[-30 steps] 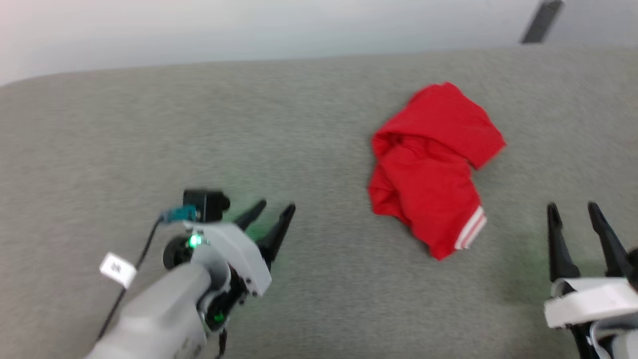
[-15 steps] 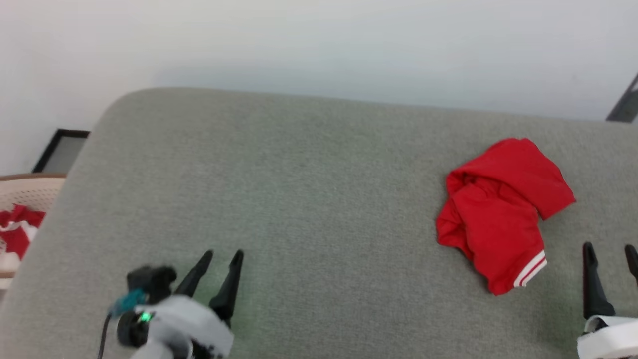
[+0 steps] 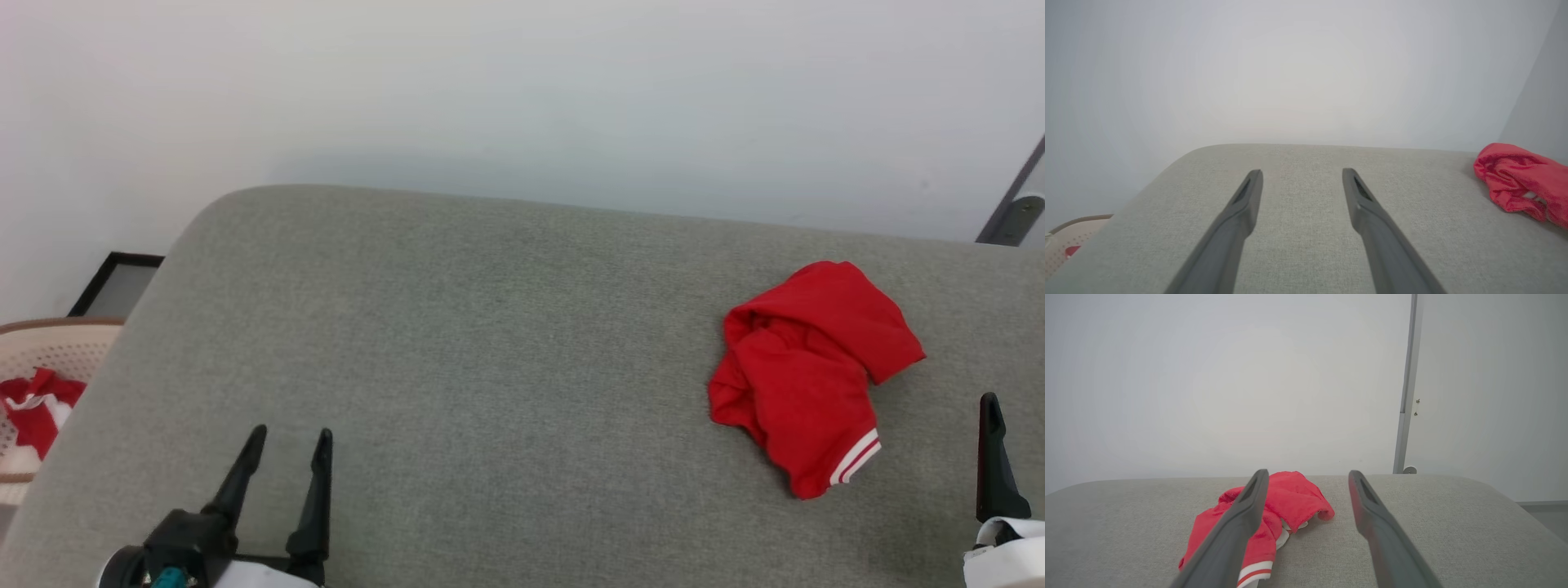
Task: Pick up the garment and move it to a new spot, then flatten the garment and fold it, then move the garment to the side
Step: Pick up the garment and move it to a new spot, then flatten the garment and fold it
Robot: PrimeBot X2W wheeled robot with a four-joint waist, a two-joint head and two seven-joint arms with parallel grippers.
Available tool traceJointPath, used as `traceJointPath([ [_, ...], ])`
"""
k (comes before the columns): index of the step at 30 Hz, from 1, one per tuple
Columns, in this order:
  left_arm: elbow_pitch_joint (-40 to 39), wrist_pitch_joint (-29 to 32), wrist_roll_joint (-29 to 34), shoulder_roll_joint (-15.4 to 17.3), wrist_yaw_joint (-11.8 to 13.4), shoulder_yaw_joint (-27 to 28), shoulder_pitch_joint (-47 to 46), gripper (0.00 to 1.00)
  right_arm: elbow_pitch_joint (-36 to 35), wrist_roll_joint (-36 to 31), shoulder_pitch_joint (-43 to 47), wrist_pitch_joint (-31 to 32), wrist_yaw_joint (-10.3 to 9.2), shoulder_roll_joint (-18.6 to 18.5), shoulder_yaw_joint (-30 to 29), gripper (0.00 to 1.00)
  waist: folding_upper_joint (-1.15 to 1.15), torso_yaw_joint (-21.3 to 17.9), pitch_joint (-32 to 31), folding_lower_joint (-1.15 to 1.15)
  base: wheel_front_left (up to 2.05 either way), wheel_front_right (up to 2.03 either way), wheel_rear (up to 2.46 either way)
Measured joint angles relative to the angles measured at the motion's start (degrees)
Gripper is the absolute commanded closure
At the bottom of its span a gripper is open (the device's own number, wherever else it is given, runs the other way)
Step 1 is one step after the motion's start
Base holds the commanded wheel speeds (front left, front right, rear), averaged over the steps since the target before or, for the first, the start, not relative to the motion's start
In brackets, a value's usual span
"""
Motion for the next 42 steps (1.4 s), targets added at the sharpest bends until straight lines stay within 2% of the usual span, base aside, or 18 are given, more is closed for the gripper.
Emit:
traceJointPath([
  [4,-1.59,0.00,3.02,-1.49,-0.86,1.80,1.46,0.00,-0.86,0.19,0.00,-0.01,0.00,-0.05,0.23,0.00,0.00,-0.97,-0.05,0.00,0.00,0.00,0.00],
  [12,-0.76,0.00,4.38,-4.38,-1.98,3.04,2.37,0.00,-0.67,-0.77,-0.08,0.00,0.00,0.23,1.00,0.00,0.00,-2.12,1.24,0.00,0.00,0.00,0.00],
  [26,-1.69,0.00,5.16,-5.89,-2.29,1.75,1.13,0.00,-0.80,-0.92,-1.73,0.00,0.00,0.09,1.20,0.00,0.00,-2.55,3.85,0.00,0.00,0.00,0.00],
  [30,-2.08,0.01,4.10,-5.19,-2.30,-2.89,-1.04,0.00,-0.75,-0.80,-2.24,0.00,0.00,0.37,0.85,0.00,0.00,-3.03,4.26,0.00,0.00,0.00,0.00],
  [35,-0.48,0.00,2.12,-0.96,-2.30,-13.28,-10.00,0.00,-0.65,-0.35,-2.57,0.00,0.00,1.63,0.09,0.00,0.00,-4.18,4.63,0.00,0.00,0.00,0.00],
  [39,2.90,2.68,-3.67,2.69,-2.38,-25.08,-22.72,0.00,-1.01,-0.09,-4.30,0.00,0.00,2.67,-0.53,0.00,0.00,-5.72,5.33,0.00,0.00,0.00,0.00],
  [42,4.95,8.22,-9.18,4.32,-2.40,-34.96,-33.58,0.00,-1.20,0.23,-5.69,-0.01,0.00,3.41,-0.89,0.00,0.00,-7.35,6.16,0.00,0.00,0.00,0.00],
])
